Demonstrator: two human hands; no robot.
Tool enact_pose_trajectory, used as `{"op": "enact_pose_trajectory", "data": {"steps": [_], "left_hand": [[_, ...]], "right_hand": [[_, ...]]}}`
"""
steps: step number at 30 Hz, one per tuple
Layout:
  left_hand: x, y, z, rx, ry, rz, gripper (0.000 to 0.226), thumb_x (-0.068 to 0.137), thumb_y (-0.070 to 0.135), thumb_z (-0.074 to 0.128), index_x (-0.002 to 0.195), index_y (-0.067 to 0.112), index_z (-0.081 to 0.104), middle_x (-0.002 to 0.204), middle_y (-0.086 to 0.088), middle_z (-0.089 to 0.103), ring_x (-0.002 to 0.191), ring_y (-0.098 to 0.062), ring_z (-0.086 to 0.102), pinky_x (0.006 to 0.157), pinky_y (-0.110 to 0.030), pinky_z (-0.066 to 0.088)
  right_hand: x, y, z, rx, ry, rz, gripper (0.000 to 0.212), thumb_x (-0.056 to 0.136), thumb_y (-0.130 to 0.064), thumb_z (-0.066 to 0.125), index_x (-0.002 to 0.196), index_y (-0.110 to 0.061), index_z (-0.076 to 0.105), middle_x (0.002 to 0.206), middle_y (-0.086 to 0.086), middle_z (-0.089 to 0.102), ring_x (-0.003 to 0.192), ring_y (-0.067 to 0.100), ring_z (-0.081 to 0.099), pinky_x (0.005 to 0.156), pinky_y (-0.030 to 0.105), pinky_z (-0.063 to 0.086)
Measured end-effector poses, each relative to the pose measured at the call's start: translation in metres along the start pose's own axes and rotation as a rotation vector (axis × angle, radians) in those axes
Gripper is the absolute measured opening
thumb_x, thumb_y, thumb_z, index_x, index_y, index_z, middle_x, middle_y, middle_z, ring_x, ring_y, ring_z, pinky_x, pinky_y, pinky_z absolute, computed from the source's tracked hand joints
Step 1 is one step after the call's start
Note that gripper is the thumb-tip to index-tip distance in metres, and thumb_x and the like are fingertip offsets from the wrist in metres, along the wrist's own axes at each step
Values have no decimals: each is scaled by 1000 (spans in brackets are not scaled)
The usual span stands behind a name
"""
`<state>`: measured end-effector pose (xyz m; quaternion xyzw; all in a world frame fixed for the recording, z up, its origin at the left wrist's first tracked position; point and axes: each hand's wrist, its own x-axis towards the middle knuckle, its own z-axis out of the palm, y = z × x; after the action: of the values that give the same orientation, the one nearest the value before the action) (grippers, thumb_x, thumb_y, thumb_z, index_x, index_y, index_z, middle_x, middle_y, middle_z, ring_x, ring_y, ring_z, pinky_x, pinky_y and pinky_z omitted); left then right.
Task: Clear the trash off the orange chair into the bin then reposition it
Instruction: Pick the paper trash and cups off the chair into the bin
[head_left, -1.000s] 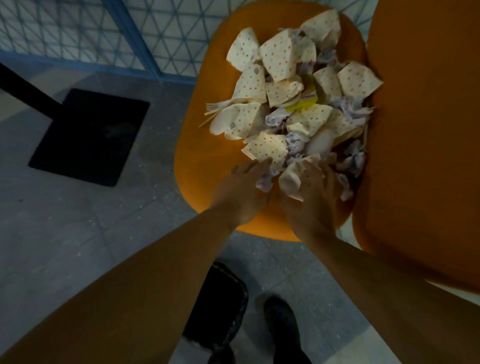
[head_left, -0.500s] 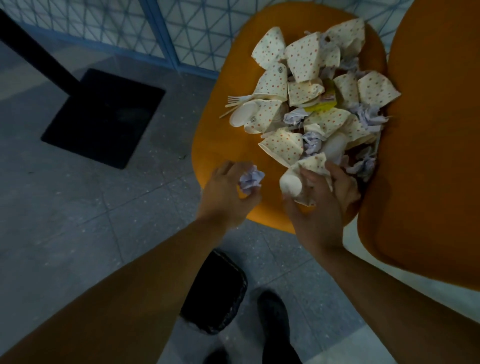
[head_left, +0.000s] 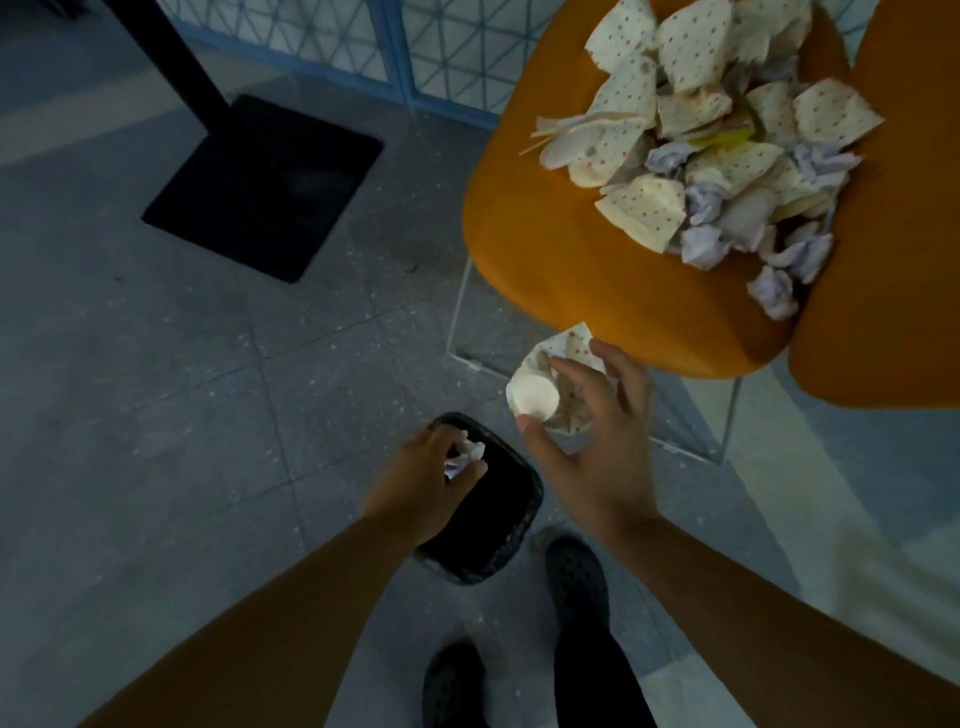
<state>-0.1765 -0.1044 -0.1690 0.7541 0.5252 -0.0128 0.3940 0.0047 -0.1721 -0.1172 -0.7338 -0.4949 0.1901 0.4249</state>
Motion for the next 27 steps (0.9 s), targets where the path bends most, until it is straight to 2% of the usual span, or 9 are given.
{"op": "enact_pose_trajectory", "data": {"steps": [2, 6, 8, 12, 15, 18, 21, 24, 27], "left_hand": [[2, -20, 20, -13, -33, -53, 43, 85, 49, 62, 120, 25, 54, 117, 2, 60, 101, -20, 63, 86, -38, 53], [12, -55, 49, 50, -208, -124, 56, 87, 45, 61, 136, 23, 46, 133, -4, 55, 120, -26, 54, 100, -41, 44], [13, -65, 52, 99, -218, -140, 55, 90, 40, 59, 138, 19, 44, 137, -6, 51, 125, -28, 50, 102, -40, 42], [10, -75, 43, 117, -125, -164, 47, 93, 29, 57, 136, 14, 47, 139, -13, 48, 125, -31, 49, 102, -37, 39], [10, -72, 23, 84, -42, -147, 38, 95, 23, 54, 131, 13, 50, 133, -13, 50, 116, -30, 54, 95, -36, 43], [13, -64, 1, 82, 14, -107, 34, 94, 23, 54, 127, 13, 53, 127, -12, 54, 111, -30, 57, 92, -40, 49], [15, -52, -16, 75, 21, -58, 34, 94, 25, 55, 126, 15, 54, 126, -11, 54, 111, -29, 57, 92, -41, 49], [15, -32, -30, 71, 30, -3, 36, 93, 28, 56, 127, 18, 53, 126, -8, 54, 113, -27, 56, 93, -40, 49], [13, -3, -51, 45, 92, 58, 38, 92, 30, 59, 128, 19, 53, 125, -6, 56, 113, -24, 55, 93, -37, 48]], "right_hand": [[-15, 8, 13, 6, -31, -4, 50, 78, -44, 63, 123, -25, 54, 142, -9, 26, 134, 26, 31, 97, 41, 45], [-36, 26, 40, 49, -91, -15, 51, 77, -37, 70, 124, -27, 53, 143, -10, 27, 135, 23, 33, 95, 23, 41], [-42, 36, 56, 42, -125, -31, 51, 77, -38, 70, 123, -24, 53, 143, -9, 27, 134, 23, 35, 97, 27, 43], [-59, 59, 90, -28, -275, -11, 52, 78, -44, 70, 123, -25, 53, 146, -5, 28, 134, 22, 32, 93, 33, 46], [-68, 79, 108, -134, -467, 43, 62, 77, -44, 73, 131, -25, 47, 154, -3, 23, 137, 22, 29, 102, 46, 42], [-67, 85, 109, -152, -588, 105, 71, 81, -42, 72, 140, -22, 39, 159, -3, 13, 144, 21, 21, 110, 47, 34], [-56, 74, 99, -144, -606, 149, 66, 86, -40, 66, 143, -23, 35, 160, -5, 9, 144, 21, 21, 109, 46, 37], [-37, 56, 83, -114, -569, 155, 57, 89, -37, 63, 139, -24, 39, 158, -4, 14, 142, 22, 26, 106, 44, 41], [-14, 29, 60, -111, -471, 138, 47, 91, -33, 61, 135, -23, 45, 154, -4, 24, 139, 17, 30, 102, 33, 40]]}}
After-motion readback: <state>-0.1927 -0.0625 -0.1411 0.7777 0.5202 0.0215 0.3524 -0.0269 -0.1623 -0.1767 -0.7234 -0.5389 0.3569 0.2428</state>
